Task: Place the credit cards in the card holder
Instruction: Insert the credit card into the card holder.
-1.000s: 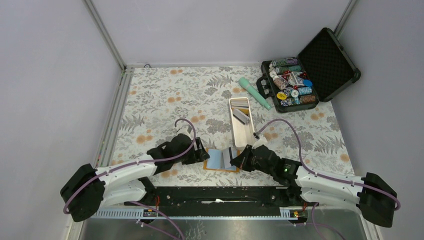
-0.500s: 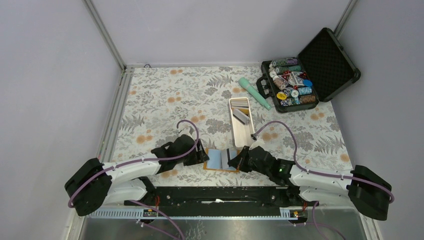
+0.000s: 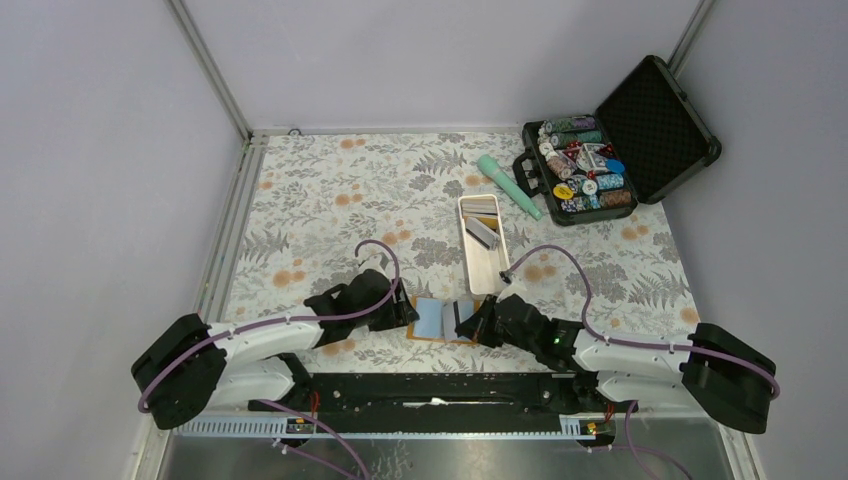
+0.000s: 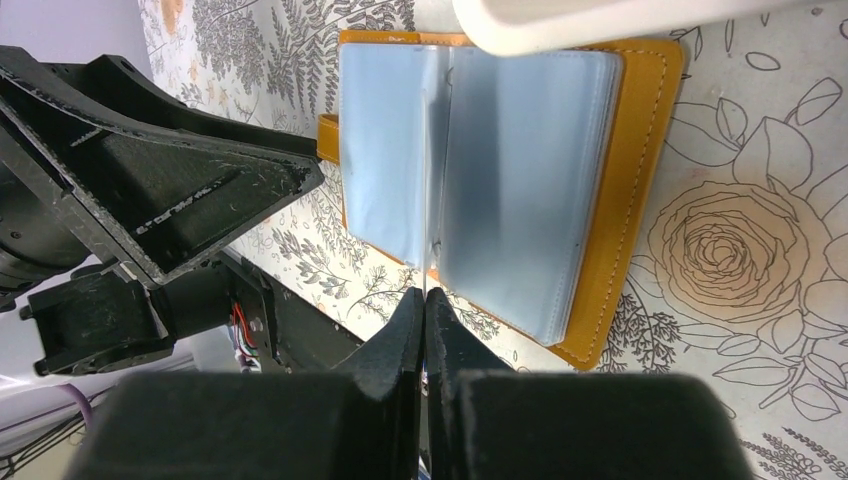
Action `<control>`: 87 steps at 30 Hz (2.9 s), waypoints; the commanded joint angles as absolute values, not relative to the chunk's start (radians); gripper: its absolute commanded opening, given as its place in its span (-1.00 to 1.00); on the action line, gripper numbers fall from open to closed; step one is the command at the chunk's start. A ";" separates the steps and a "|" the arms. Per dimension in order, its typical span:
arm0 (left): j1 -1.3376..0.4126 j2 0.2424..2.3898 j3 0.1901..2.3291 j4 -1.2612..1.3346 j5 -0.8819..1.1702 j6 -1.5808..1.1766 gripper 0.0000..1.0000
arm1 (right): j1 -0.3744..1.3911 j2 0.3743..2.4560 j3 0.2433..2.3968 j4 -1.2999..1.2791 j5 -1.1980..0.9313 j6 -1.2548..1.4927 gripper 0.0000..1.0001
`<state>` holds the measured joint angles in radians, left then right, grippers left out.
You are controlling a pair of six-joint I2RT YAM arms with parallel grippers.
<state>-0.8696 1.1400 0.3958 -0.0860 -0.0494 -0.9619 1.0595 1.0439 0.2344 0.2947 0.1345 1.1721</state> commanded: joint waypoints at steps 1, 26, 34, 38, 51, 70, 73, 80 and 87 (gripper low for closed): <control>-0.873 1.160 0.417 -0.047 -0.071 -0.960 0.17 | 1.068 1.060 0.226 0.357 0.125 1.190 -1.00; -0.877 1.189 0.418 -0.029 -0.054 -0.954 0.08 | 1.068 1.130 0.201 0.399 0.120 1.210 -1.00; -0.878 1.230 0.420 -0.014 -0.045 -0.948 -0.03 | 1.068 1.154 0.196 0.421 0.135 1.213 -1.00; -0.878 1.244 0.423 -0.012 -0.042 -0.943 -0.08 | 1.067 1.162 0.198 0.426 0.144 1.213 -1.00; -0.885 1.278 0.423 -0.006 -0.034 -0.937 -0.33 | 1.068 1.184 0.195 0.468 0.170 1.227 -1.00; -0.888 1.296 0.423 -0.007 -0.028 -0.934 -0.43 | 1.068 1.199 0.174 0.478 0.251 1.239 -1.00; -0.888 1.296 0.426 -0.008 -0.026 -0.933 -0.44 | 1.068 1.200 0.172 0.477 0.253 1.239 -1.00; -0.887 1.296 0.428 -0.007 -0.023 -0.934 -0.45 | 1.068 1.230 0.176 0.498 0.236 1.242 -1.00; -0.888 1.289 0.426 -0.008 -0.020 -0.934 -0.47 | 1.068 1.228 0.167 0.506 0.238 1.250 -1.00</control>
<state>-0.8780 1.2736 0.4191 0.0360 -0.0360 -0.9501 1.0603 1.2152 0.1902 0.5186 0.1936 1.2407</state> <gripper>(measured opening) 0.272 0.020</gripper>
